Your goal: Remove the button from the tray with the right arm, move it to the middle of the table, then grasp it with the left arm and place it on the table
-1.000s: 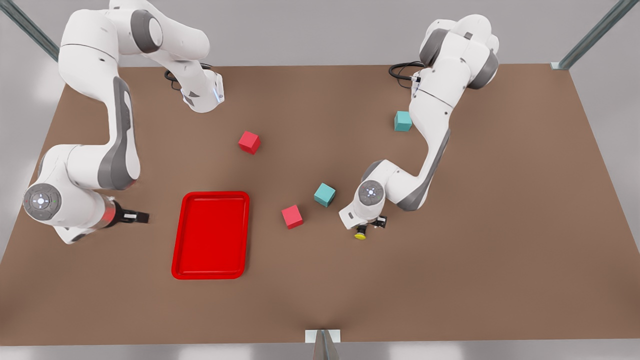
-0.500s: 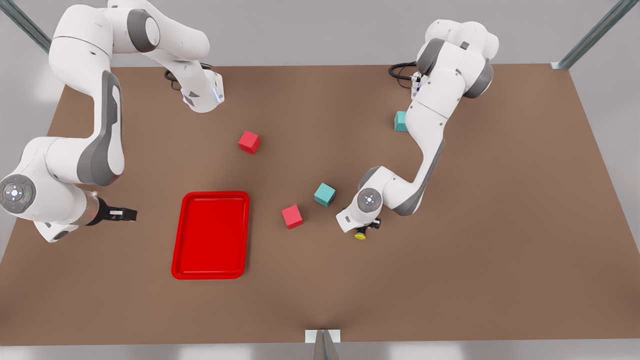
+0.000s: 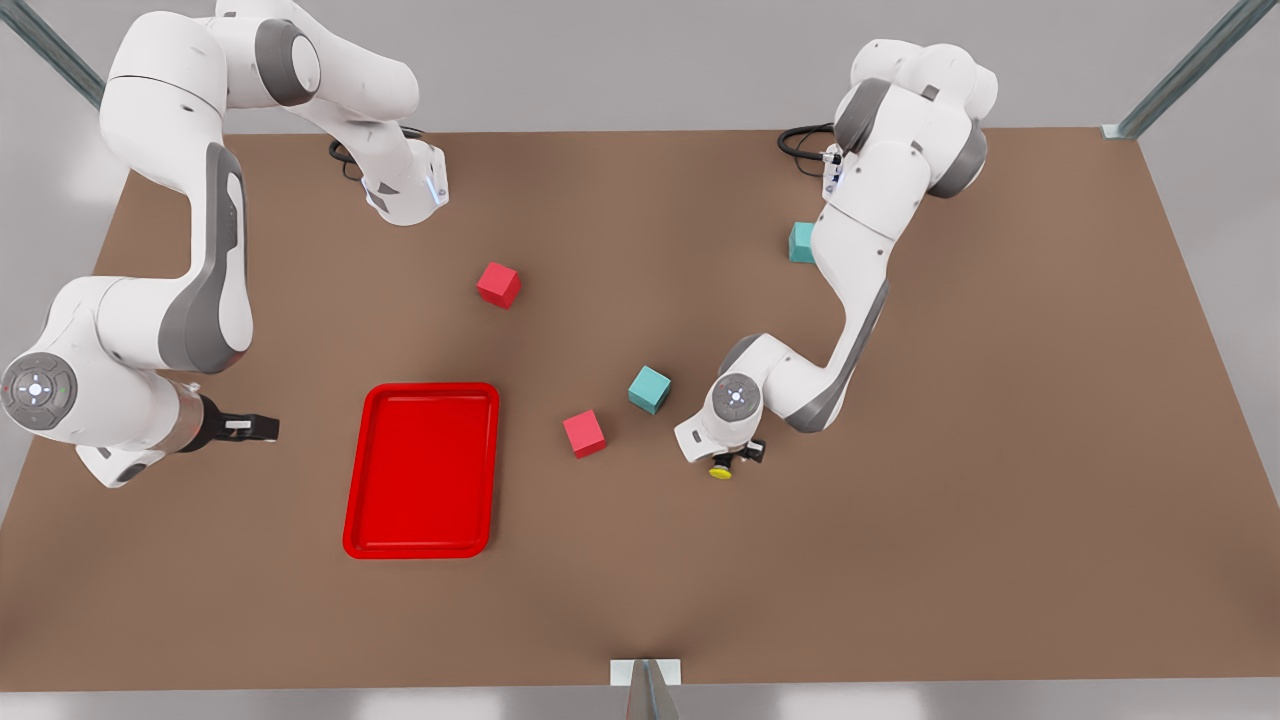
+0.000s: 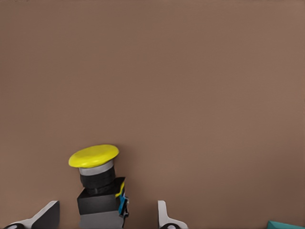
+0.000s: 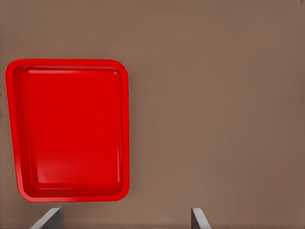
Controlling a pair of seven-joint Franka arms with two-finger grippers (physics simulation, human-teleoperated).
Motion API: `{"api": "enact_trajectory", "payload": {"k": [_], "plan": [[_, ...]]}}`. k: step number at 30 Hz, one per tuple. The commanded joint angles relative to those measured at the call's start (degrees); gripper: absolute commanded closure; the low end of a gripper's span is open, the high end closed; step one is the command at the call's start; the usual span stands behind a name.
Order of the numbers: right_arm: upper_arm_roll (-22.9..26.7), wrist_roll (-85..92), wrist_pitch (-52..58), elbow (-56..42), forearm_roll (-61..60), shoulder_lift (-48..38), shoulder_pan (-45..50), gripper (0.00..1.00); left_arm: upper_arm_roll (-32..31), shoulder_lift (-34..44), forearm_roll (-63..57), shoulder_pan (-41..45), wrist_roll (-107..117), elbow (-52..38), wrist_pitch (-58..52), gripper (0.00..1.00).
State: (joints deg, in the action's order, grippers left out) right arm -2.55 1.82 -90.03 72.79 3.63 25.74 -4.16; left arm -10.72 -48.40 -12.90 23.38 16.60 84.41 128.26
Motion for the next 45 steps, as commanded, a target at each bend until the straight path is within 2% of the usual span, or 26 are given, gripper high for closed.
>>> {"api": "enact_trajectory", "payload": {"k": [1, 6, 8, 12, 14, 19, 22, 24, 26, 27, 29, 32, 35, 37, 39, 41, 45], "plan": [[0.0, 1.6, 0.1, 0.0, 0.0, -0.1, -0.1, 0.0, 0.0, -0.1, 0.2, 0.0, 0.9, 0.0, 1.2, 0.0], [0.0, 1.6, -0.1, 0.0, 0.0, 0.0, -0.1, 0.0, 0.0, -0.6, 0.0, -0.1, 0.9, -0.2, 1.9, 0.01], [0.0, 1.6, -0.1, 0.0, 0.0, 0.1, -0.2, 0.0, 0.1, -0.6, 0.1, -0.1, 0.9, -0.2, 1.9, 0.12], [0.0, 1.6, -0.2, 0.0, 0.0, 0.2, -0.2, 0.0, 0.0, -0.5, 0.2, -0.1, 1.1, -0.2, 1.4, 0.46], [0.0, 1.6, -0.2, 0.0, 0.0, 0.2, -0.2, 0.0, 0.0, -0.4, 0.2, 0.0, 2.1, -0.2, 1.4, 0.51], [0.0, 1.6, -0.1, -0.1, 0.0, 0.1, 0.0, 0.0, 0.3, 0.6, -0.5, -0.3, 1.2, -1.3, -2.4, 0.51], [0.0, 1.6, 0.0, -0.1, 0.0, 0.1, 0.0, 0.0, 0.4, 2.0, -0.6, -3.8, 0.2, -5.4, -10.0, 0.5], [0.0, 1.6, -0.1, -0.1, 0.0, 0.1, 0.0, 0.0, 0.7, 2.5, -0.7, -6.9, 0.9, -5.8, -11.3, 0.5], [0.0, 1.6, -0.1, -0.1, 0.0, 0.1, 0.0, 0.0, 3.9, 3.5, -0.5, -8.9, 1.2, -6.7, -11.5, 0.52], [0.0, 1.6, -0.1, 0.0, 0.0, 0.1, 0.0, 0.0, 7.5, 3.4, -0.8, -9.1, 1.1, -6.8, -11.5, 0.59], [0.0, 1.6, -0.1, 0.0, 0.0, 0.1, 0.0, 0.0, 8.8, 3.6, -2.2, -10.6, 1.5, -7.2, -11.3, 0.59], [0.0, 1.6, -0.1, 0.0, 0.0, 0.1, -0.1, 0.0, 15.7, 3.5, -1.9, -11.2, 3.2, -10.6, -10.4, 0.59], [-0.1, 1.6, -0.1, 0.0, 0.0, 0.1, -0.1, 0.0, 15.6, 3.2, -1.4, -13.6, 16.4, -12.2, -5.6, 0.58], [-0.1, 1.6, -0.1, -0.1, 0.0, 0.1, -0.1, 0.0, 14.9, 3.1, -1.4, -12.9, 36.0, -12.3, -3.3, 0.58], [0.0, 1.6, -0.2, -0.1, 0.0, 0.2, -0.1, 0.0, 14.8, 2.9, -1.7, -12.6, 39.6, -11.9, -1.1, 0.58], [0.0, 1.6, -0.2, -0.1, -0.1, 0.2, -0.2, 0.0, 15.6, 1.2, -2.4, -9.4, 50.2, -11.6, 5.9, 0.58], [0.0, 1.6, 0.1, -0.1, -0.1, 0.1, 0.1, 0.0, 29.3, -3.2, -10.0, 1.1, 72.4, -11.9, 10.9, 0.58]]}}
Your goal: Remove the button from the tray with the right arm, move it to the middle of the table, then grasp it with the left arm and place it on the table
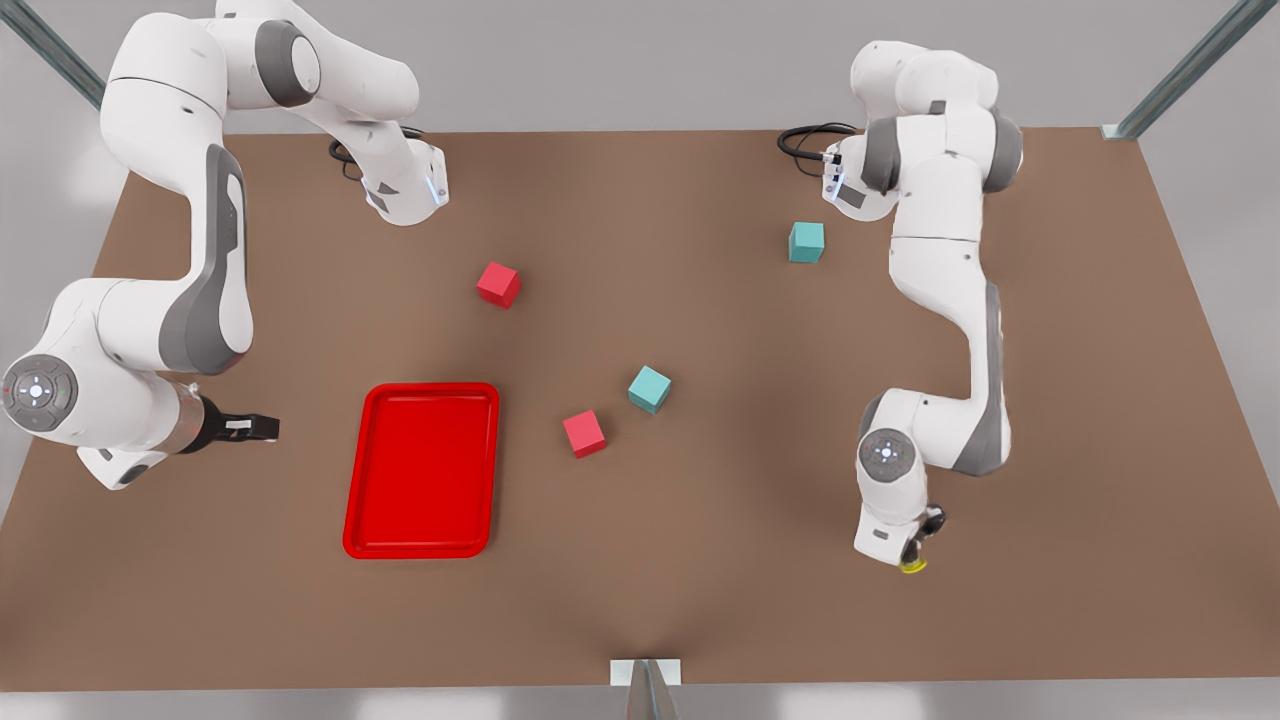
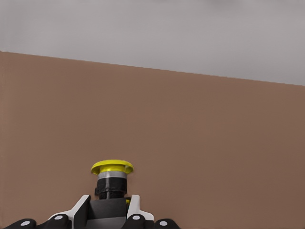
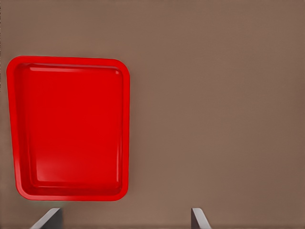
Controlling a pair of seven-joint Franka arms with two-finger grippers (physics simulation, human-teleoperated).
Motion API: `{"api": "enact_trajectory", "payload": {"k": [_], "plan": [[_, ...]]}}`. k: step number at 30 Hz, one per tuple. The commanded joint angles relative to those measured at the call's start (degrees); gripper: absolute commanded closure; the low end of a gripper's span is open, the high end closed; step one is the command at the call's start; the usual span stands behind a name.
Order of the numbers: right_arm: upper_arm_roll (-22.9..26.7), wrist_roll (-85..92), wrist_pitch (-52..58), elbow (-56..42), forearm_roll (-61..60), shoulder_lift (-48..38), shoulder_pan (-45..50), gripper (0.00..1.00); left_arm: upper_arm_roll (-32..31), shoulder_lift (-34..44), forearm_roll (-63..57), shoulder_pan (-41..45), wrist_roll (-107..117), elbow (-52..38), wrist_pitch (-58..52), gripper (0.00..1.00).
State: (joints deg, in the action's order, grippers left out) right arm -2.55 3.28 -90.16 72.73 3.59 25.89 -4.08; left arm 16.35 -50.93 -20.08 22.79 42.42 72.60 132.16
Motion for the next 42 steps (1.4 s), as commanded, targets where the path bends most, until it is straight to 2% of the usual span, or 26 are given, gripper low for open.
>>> {"api": "enact_trajectory", "payload": {"k": [1, 4, 8, 10, 13, 15, 20, 24, 26, 34, 42], "plan": [[0.0, 0.1, 0.3, 0.0, -0.1, -0.1, 0.2, 0.0, 3.6, -0.6, -2.9, 2.1, 48.5, -0.3, 7.0, 0.58], [-0.1, 0.1, 0.2, 0.0, -0.1, -0.1, 0.1, 0.0, 9.9, -0.5, -2.9, 4.4, 59.2, -1.1, 7.1, 0.58], [0.0, 0.2, 0.2, 0.0, -0.1, -0.1, 0.1, 0.0, 16.5, -2.2, -2.9, 6.7, 65.4, -0.6, 13.9, 0.57], [0.0, 0.1, 0.2, 0.0, -0.1, -0.1, 0.1, 0.0, 16.8, -3.2, -3.8, 8.0, 65.4, 0.0, 14.4, 0.57], [0.0, 0.2, 0.2, 0.0, -0.1, -0.1, 0.1, 0.0, 25.1, -7.8, -4.2, 13.7, 66.6, 1.3, 16.9, 0.57], [0.0, 0.1, 0.2, 0.0, -0.1, -0.1, 0.0, 0.0, 25.2, -8.4, -9.3, 15.0, 67.7, 3.3, 16.9, 0.57], [0.0, 0.2, 0.2, 0.0, 0.0, -0.1, 0.0, 0.0, 27.9, -10.9, -11.3, 16.3, 78.8, 2.3, 16.6, 0.57], [-0.1, 0.2, 0.0, 0.0, -0.1, -0.1, -0.1, 0.0, 36.0, -17.9, -11.2, 21.2, 86.7, 2.3, 16.1, 0.57], [0.0, 0.2, -0.1, 0.0, -0.1, 0.0, -0.1, 0.0, 38.2, -20.5, -11.3, 23.3, 90.0, 2.3, 13.5, 0.57], [0.0, 0.1, 0.2, 0.0, -0.1, -0.1, 0.3, 0.0, 39.4, -23.9, -11.6, 26.9, 93.1, 1.8, 8.0, 0.57], [0.0, 0.1, 0.2, 0.0, -0.1, -0.1, 0.2, 0.0, 35.9, -24.4, -13.4, 27.7, 93.2, 2.1, 8.7, 0.57]]}}
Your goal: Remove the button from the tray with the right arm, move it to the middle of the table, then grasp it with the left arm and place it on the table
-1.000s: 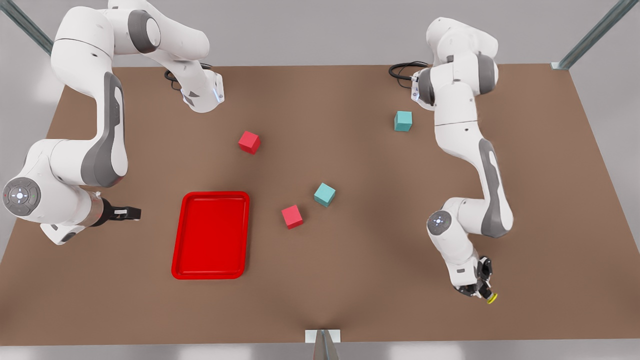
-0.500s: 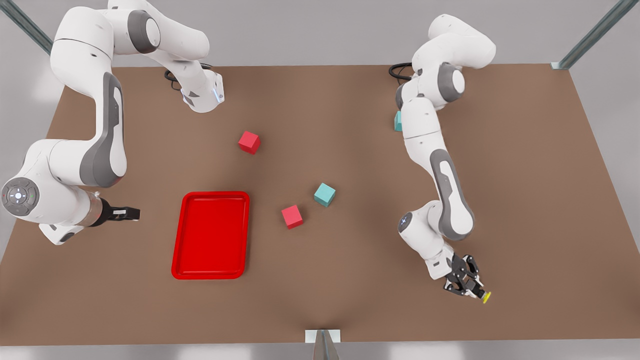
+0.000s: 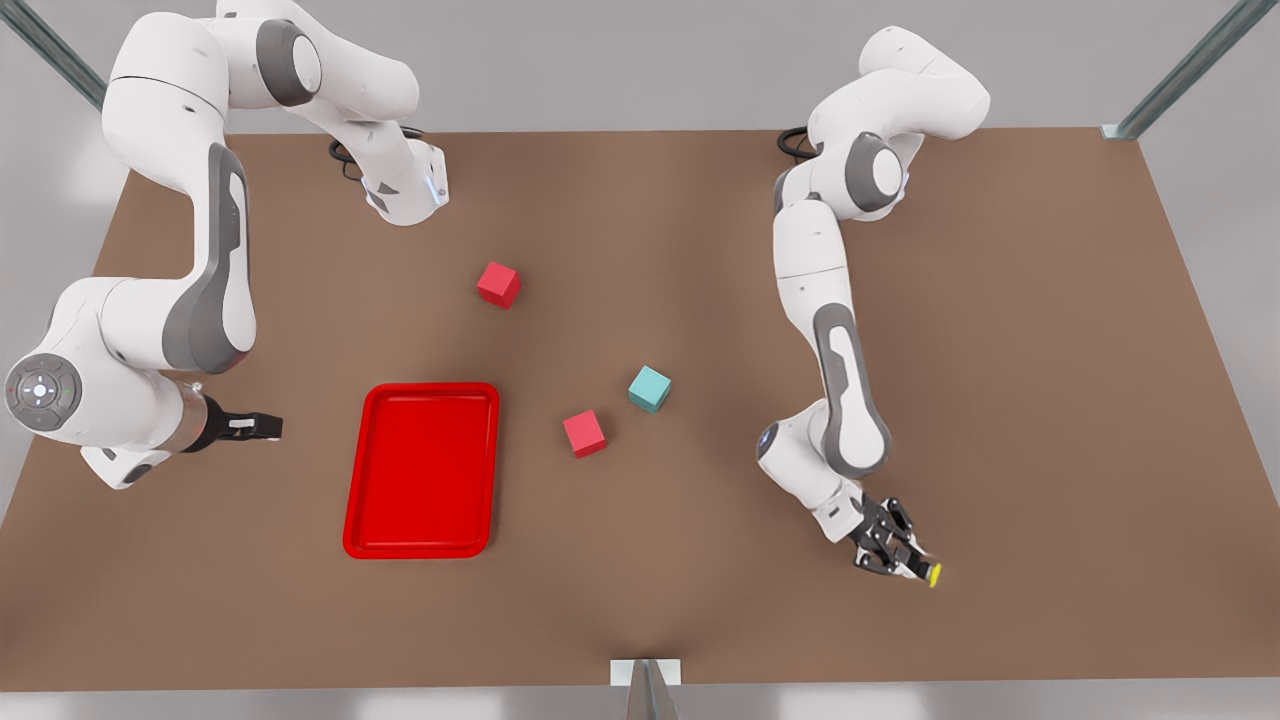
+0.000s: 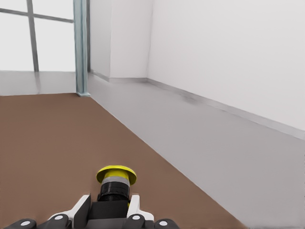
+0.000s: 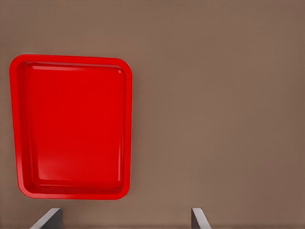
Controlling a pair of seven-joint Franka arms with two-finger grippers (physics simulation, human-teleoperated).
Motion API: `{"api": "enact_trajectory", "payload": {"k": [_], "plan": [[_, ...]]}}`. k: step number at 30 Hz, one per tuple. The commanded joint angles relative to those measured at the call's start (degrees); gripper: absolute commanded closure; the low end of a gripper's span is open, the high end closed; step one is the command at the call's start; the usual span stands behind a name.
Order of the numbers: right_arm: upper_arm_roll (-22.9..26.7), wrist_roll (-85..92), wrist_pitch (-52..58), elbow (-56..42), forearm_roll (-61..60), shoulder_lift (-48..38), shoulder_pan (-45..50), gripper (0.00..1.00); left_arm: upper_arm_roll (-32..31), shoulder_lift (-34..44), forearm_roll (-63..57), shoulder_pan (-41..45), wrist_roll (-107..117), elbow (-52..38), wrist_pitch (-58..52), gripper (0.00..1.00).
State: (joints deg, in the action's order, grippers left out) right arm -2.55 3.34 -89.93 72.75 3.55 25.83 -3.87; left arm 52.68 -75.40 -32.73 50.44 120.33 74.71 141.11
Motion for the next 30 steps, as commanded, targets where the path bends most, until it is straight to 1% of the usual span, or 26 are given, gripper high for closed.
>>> {"api": "enact_trajectory", "payload": {"k": [1, 15, 18, 24, 30], "plan": [[0.0, 0.0, 0.0, 0.0, 0.0, -0.1, 0.0, 0.0, -0.4, 0.1, -0.8, -0.1, 15.3, 0.0, -0.2, 0.57], [0.0, 0.1, -0.2, -0.1, 0.0, 0.0, -0.3, 0.0, -1.8, -1.2, -2.2, 0.5, 15.1, 0.4, -1.3, 0.57], [0.0, 0.1, -0.1, -0.1, -0.2, 0.0, -0.2, 0.0, -2.0, -2.6, -2.5, 1.0, 15.1, 0.4, -1.3, 0.57], [0.0, 0.0, 0.1, -0.1, -0.4, -0.1, 0.1, 0.0, -2.0, -3.8, -4.7, 2.2, 15.3, 0.3, -5.7, 0.57], [0.0, 0.0, 0.1, 0.0, -0.4, -0.1, 0.1, 0.0, -2.1, -3.5, -5.0, 3.5, 15.1, 0.3, -5.8, 0.57]]}}
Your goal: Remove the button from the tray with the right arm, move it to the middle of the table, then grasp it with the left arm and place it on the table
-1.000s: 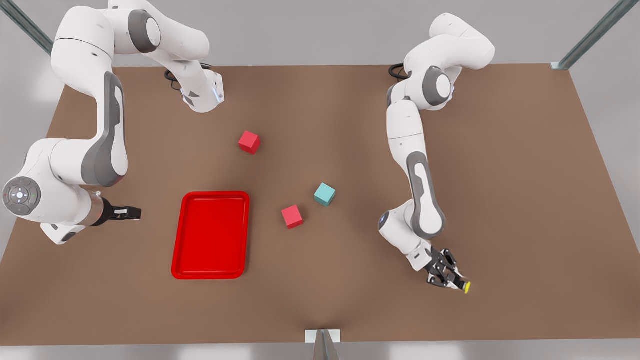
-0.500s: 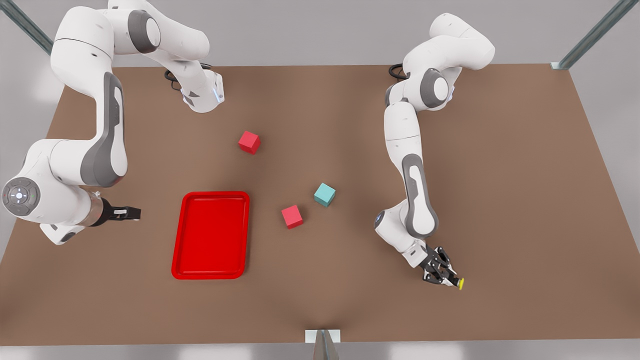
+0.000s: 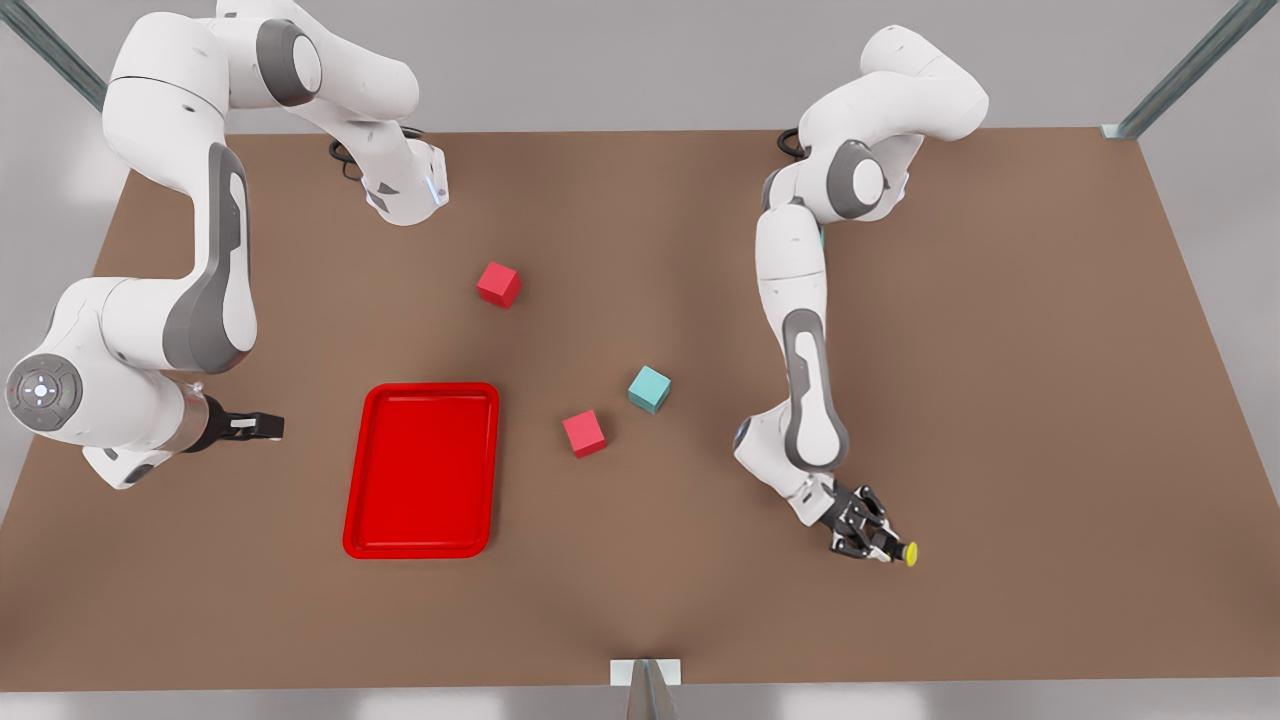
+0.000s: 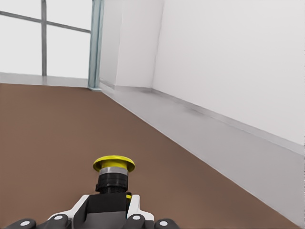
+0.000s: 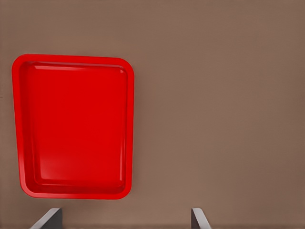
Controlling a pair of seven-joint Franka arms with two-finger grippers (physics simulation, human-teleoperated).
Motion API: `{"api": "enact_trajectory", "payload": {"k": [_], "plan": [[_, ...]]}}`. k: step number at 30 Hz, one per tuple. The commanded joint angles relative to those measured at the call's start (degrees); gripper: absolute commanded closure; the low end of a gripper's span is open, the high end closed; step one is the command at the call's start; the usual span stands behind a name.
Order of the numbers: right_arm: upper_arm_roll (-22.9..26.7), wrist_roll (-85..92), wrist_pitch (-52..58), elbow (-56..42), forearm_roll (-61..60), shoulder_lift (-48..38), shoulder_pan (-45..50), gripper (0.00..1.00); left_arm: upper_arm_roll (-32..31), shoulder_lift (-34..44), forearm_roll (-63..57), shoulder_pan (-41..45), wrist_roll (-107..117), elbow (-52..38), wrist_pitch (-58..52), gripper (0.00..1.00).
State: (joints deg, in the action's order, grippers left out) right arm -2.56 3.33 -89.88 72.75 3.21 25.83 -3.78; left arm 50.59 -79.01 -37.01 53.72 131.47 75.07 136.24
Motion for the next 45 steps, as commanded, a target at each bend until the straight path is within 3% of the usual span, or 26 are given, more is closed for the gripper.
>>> {"api": "enact_trajectory", "payload": {"k": [1, 8, 12, 19, 45], "plan": [[0.0, 0.0, 0.1, -0.1, 0.0, -0.1, 0.0, 0.0, 0.0, 0.2, -0.7, 0.4, 4.0, 0.0, -1.5, 0.56], [0.0, 0.0, -0.1, -0.1, 0.0, 0.0, -0.3, 0.0, 0.1, 0.4, -1.6, 0.8, 3.6, 0.1, -3.2, 0.56], [0.0, 0.0, -0.2, -0.1, 0.0, 0.0, -0.3, 0.0, 0.5, -0.2, -6.4, 0.8, 4.1, -0.1, -9.9, 0.56], [-0.1, -0.1, 0.1, -0.1, 0.0, -0.1, 0.0, 0.0, -0.1, -3.7, -7.9, 1.1, 4.2, -0.2, -10.6, 0.56], [-0.1, -0.1, 0.0, 0.0, 0.0, 0.0, -0.1, 0.0, -3.7, -2.2, -7.0, 3.8, 4.1, -0.8, -13.5, 0.54]]}}
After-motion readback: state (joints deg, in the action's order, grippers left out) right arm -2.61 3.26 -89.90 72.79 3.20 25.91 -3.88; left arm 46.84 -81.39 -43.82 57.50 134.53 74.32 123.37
